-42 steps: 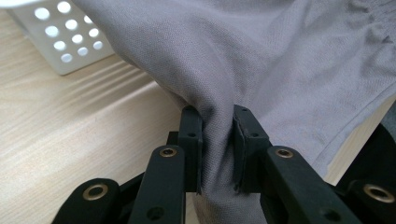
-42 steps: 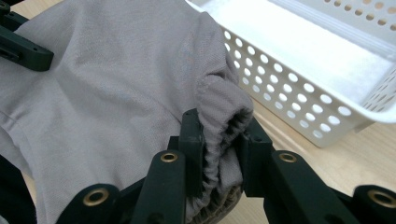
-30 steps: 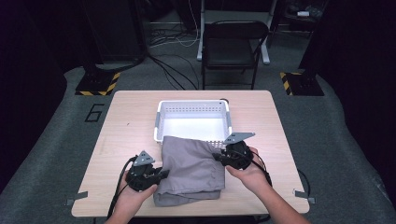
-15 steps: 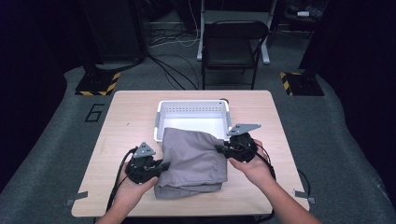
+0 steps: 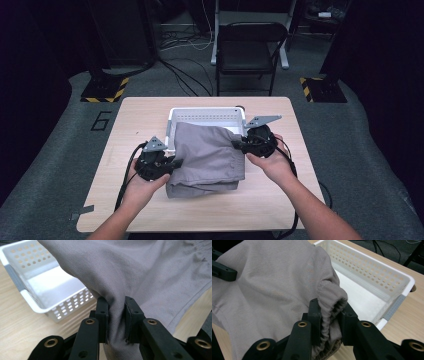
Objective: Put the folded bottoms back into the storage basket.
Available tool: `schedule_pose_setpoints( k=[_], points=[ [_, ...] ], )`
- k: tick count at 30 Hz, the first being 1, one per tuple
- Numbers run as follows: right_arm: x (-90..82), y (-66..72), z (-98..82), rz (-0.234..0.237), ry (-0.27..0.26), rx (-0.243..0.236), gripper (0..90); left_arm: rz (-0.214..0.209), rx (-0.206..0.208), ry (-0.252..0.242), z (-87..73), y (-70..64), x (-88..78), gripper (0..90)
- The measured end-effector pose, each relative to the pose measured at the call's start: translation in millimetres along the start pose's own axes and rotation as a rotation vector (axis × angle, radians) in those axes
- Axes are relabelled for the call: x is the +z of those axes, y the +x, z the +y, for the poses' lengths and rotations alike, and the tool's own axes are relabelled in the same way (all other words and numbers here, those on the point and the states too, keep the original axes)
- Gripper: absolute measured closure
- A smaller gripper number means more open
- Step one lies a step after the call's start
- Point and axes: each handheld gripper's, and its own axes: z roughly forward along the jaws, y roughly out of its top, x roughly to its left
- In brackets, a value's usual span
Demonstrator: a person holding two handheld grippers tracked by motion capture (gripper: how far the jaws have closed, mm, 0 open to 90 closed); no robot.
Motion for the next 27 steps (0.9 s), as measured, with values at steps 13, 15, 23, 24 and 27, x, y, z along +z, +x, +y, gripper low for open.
schedule_pose_setpoints(
  k=[13, 15, 23, 24, 27],
  points=[
    [2.0, -14.6, 25.2, -0.021, 0.001, -0.014, 74.5, 0.022, 0.000, -0.009, 21.8, 15.7, 6.5, 75.5],
    [4.2, -16.1, 27.7, -0.025, 0.011, -0.009, 74.5, 0.027, -0.002, -0.006, 23.0, 17.5, 9.4, 75.6],
    [17.5, -25.6, 33.9, -0.041, 0.026, 0.011, 74.5, 0.037, -0.029, -0.005, 29.4, 30.2, 20.0, 75.5],
    [19.4, -28.3, 34.4, -0.041, 0.019, -0.001, 74.5, 0.036, -0.026, 0.001, 30.6, 32.6, 21.3, 75.5],
    [24.3, -31.7, 36.5, -0.052, 0.019, 0.021, 74.5, 0.050, -0.032, 0.004, 34.6, 37.0, 25.7, 75.5]
  ],
)
